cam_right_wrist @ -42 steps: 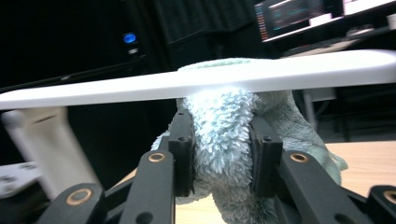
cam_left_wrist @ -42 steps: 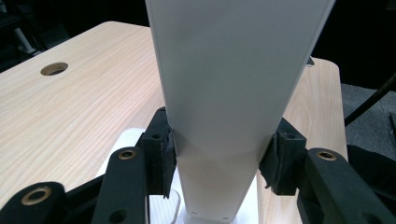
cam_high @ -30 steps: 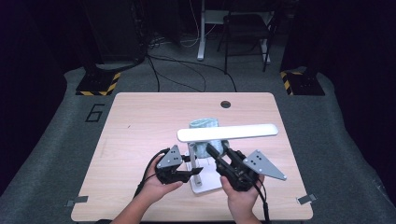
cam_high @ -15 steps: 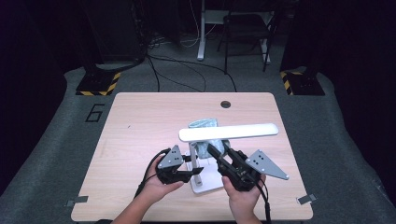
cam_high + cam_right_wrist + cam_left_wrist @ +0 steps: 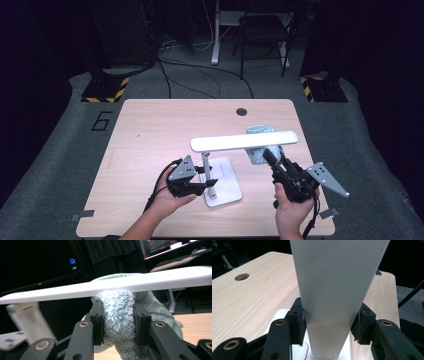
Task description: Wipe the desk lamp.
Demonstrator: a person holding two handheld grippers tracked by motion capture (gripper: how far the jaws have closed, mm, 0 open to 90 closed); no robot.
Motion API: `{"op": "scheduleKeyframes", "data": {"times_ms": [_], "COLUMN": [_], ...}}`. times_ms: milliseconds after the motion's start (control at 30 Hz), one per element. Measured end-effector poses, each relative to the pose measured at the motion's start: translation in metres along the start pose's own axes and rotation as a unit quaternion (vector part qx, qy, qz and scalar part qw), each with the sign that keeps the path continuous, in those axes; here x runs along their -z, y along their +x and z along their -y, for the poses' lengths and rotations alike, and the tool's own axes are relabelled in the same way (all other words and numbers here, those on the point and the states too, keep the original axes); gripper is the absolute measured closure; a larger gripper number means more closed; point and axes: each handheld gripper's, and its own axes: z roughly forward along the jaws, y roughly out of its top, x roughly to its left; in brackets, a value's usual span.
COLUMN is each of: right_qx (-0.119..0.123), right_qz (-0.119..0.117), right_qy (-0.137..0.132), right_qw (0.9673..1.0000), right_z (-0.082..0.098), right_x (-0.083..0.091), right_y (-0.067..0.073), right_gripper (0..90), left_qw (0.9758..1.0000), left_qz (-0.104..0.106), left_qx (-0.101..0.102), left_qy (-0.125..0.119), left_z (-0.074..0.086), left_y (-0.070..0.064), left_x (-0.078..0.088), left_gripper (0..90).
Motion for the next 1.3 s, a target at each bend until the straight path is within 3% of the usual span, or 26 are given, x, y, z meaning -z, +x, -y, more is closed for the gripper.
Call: {"op": "scheduleKeyframes", "data": {"times_ms": [267,433,700,933,1067,1300], "right_qx": [-0.017,-0.031,-0.002,0.001,-0.005,0.016], "right_qz": [0.058,0.080,0.097,0.108,0.100,0.087], "right_qy": [-0.027,-0.033,-0.021,-0.017,-0.018,-0.002], "right_qw": [0.9978,0.9958,0.9950,0.9940,0.9948,0.9961], "right_z": [-0.004,-0.003,0.000,-0.001,-0.002,0.002], "right_x": [0.014,0.019,0.020,0.022,0.024,0.020], "right_y": [-0.035,-0.048,-0.050,-0.057,-0.060,-0.053], "right_gripper": [67.3,66.7,65.8,65.4,65.2,64.8], "left_qw": [1.0000,1.0000,0.9999,0.9999,0.9999,0.9987], "left_qz": [0.000,0.001,0.010,0.011,0.010,0.020], "left_qx": [0.002,0.002,0.010,0.007,0.007,0.016], "left_qy": [0.000,0.000,0.005,0.002,0.000,-0.045], "left_z": [0.000,-0.001,-0.001,0.000,0.000,-0.003], "left_y": [0.000,0.000,0.006,0.006,0.006,0.006], "left_x": [0.000,-0.001,0.003,0.003,0.003,0.010], "left_gripper": [52.4,52.4,52.6,52.4,52.2,45.2]}}
